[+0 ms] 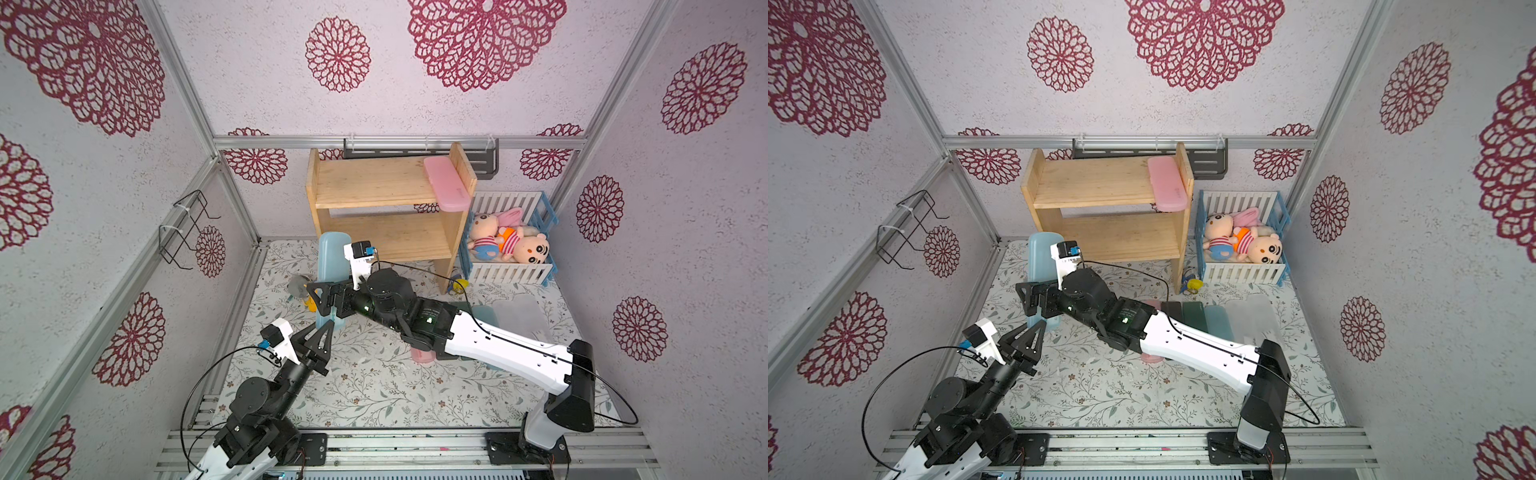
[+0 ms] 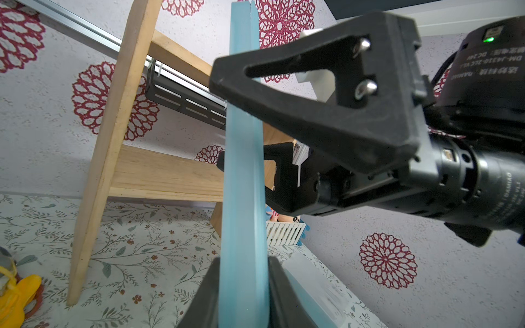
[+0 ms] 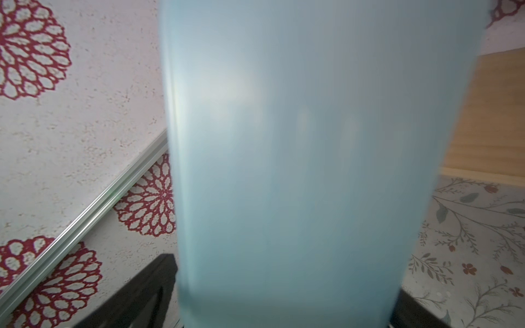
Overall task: Remove the pencil cases from the shelf
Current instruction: Place the pencil case at the center of the board.
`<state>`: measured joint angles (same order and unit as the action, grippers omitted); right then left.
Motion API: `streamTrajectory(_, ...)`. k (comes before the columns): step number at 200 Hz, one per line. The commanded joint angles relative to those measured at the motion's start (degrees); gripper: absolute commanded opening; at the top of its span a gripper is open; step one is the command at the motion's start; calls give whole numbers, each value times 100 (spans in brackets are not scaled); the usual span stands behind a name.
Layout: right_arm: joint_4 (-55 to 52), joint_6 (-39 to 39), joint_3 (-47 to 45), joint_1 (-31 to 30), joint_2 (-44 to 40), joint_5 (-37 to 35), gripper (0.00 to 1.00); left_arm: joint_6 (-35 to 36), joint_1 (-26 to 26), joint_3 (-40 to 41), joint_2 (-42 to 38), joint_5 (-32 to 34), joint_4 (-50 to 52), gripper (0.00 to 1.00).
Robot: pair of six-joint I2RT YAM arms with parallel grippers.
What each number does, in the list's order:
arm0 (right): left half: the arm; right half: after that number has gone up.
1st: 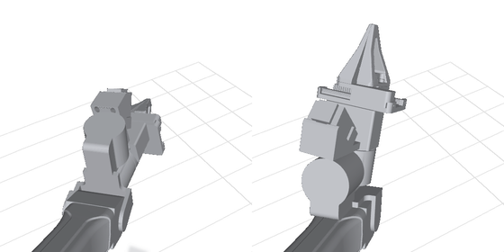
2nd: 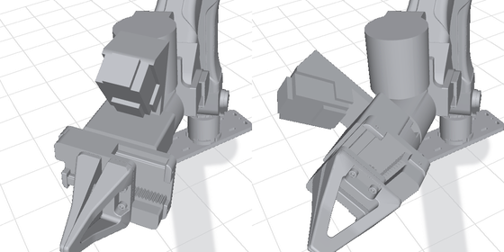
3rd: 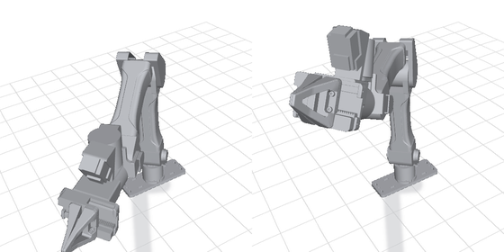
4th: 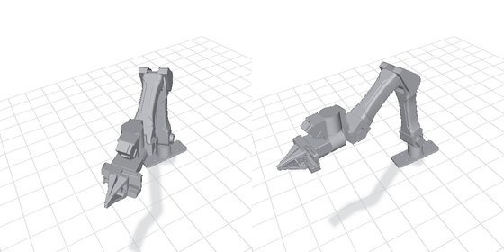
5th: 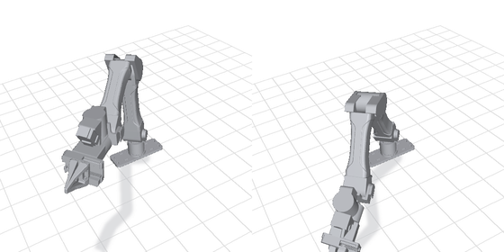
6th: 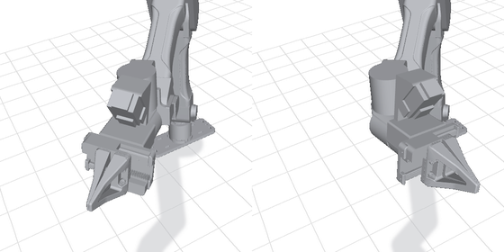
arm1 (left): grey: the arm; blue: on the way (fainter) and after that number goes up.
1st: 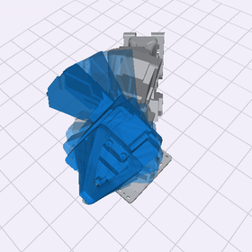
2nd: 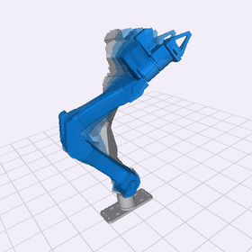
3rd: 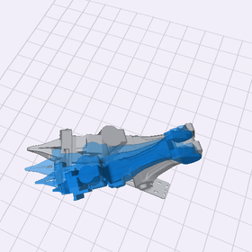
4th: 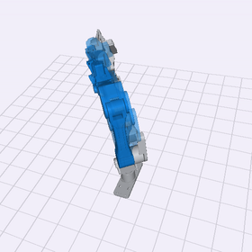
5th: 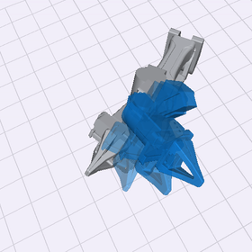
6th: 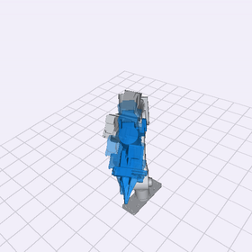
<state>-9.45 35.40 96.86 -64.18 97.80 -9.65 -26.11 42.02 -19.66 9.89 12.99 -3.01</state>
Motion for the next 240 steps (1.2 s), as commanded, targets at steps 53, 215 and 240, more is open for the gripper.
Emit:
streamTrajectory(53, -451, -241, 250, -18, -109, -771, 76, 80, 52, -42, -121, 79, 122, 0)
streamTrajectory(215, -1039, -109, -2681, 1305, -270, 481, 64, -756, 52, -761, -273, 1290, 1447, 97)
streamTrajectory(240, -962, -149, -2551, 1429, 168, 549, 65, -902, 52, -740, -23, 1274, 1304, 97)
